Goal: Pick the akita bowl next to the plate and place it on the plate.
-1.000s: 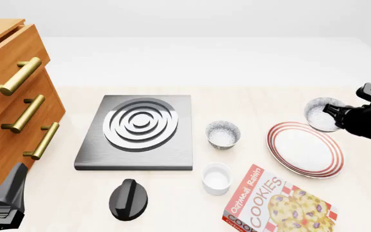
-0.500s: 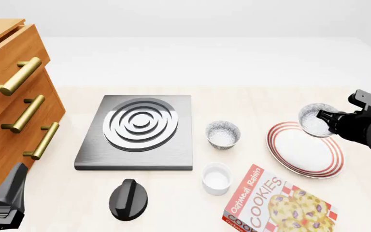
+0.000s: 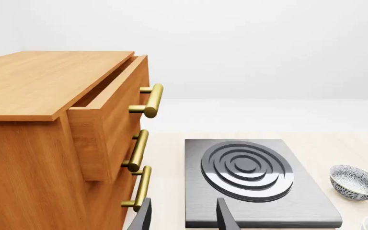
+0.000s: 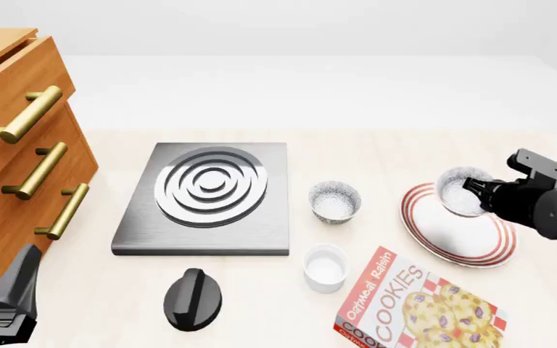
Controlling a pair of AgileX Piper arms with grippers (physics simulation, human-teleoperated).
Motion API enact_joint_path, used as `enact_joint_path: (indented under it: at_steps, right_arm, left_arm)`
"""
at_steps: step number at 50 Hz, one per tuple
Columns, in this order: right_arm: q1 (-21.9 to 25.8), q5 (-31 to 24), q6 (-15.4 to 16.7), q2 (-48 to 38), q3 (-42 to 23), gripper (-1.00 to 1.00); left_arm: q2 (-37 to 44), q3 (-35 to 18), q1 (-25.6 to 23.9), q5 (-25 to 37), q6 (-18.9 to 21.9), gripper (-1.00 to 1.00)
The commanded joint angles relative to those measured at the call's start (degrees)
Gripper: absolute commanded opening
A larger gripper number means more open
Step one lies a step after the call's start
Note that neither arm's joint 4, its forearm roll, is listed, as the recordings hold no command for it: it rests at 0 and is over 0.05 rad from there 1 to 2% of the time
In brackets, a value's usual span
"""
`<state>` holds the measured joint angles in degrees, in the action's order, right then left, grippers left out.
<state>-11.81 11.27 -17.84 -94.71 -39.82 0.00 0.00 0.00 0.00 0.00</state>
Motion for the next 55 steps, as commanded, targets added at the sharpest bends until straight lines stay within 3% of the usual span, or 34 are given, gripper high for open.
enact_joint_path:
  at_steps: [1, 55]
  right_arm:
    - [0.5, 2.7, -0.6, -2.7, 0.8, -1.00]
    - [2.1, 4.6, -0.9, -4.8, 1.8, -1.00]
  left_arm:
    - [0.0, 0.0, 0.0, 0.0, 0.0, 1.00]
    - [0.0, 0.0, 0.0, 0.0, 0.0, 1.00]
